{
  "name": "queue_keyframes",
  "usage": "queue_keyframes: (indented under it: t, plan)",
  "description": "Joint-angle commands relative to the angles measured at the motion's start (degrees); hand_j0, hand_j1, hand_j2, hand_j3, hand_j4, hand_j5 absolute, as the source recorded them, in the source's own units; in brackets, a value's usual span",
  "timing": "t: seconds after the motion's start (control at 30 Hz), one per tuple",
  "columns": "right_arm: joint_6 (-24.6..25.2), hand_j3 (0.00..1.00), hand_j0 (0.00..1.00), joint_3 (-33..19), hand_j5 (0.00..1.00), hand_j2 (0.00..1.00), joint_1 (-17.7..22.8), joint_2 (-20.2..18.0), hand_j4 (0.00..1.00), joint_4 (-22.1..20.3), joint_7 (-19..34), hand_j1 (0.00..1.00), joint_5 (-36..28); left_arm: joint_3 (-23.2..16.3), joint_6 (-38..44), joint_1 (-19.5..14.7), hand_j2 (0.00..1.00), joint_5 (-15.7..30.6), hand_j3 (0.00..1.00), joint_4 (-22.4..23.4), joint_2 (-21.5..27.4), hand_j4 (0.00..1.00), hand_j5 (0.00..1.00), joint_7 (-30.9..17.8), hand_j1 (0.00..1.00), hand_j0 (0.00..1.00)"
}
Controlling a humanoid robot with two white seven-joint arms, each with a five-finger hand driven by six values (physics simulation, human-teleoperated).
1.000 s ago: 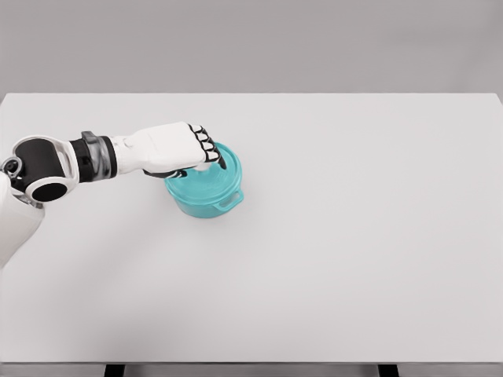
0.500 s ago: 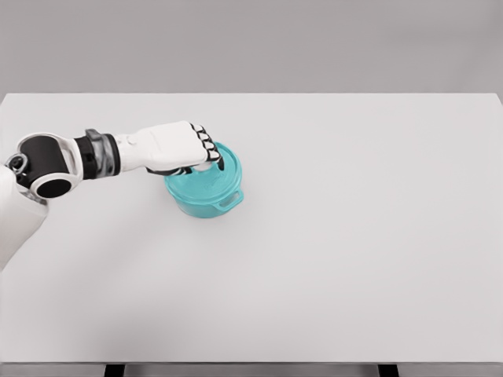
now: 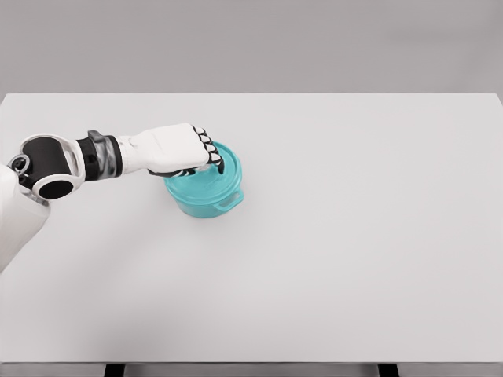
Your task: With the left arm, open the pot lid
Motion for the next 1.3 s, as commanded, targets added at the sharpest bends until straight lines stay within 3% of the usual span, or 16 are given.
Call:
queue_keyframes:
  t: [0.0, 0.53, 0.77, 1.27]
  plan:
    - [-0.06, 1.0, 1.0, -0.06, 1.0, 1.0, 0.0, 0.0, 1.0, 0.0, 0.0, 1.0, -0.06, 0.07, 0.15, 0.0, 0.59, 0.35, 0.59, 0.02, 0.03, 0.59, 0.59, 0.03, 0.59, 0.59]
    - [0.03, 1.0, 1.0, 0.03, 1.0, 1.0, 0.0, 0.0, 1.0, 0.0, 0.0, 1.0, -0.06, 0.86, 0.15, 0.0, 0.55, 0.7, 0.55, 0.55, 0.12, 0.55, 0.55, 0.03, 0.55, 0.55]
    - [0.03, 1.0, 1.0, -0.06, 1.0, 1.0, 0.0, 0.0, 1.0, 0.0, 0.0, 1.0, -0.06, 0.86, 0.15, -1.76, 0.55, 5.27, 0.55, 0.37, 1.0, 0.55, 0.55, 0.03, 0.55, 0.55]
    - [0.03, 1.0, 1.0, -0.06, 1.0, 1.0, 0.0, 0.0, 1.0, 0.0, 0.0, 1.0, -0.06, 0.86, 0.15, -3.25, 0.51, 13.97, 0.51, 0.37, 9.26, 0.51, 0.51, 0.03, 0.51, 0.51]
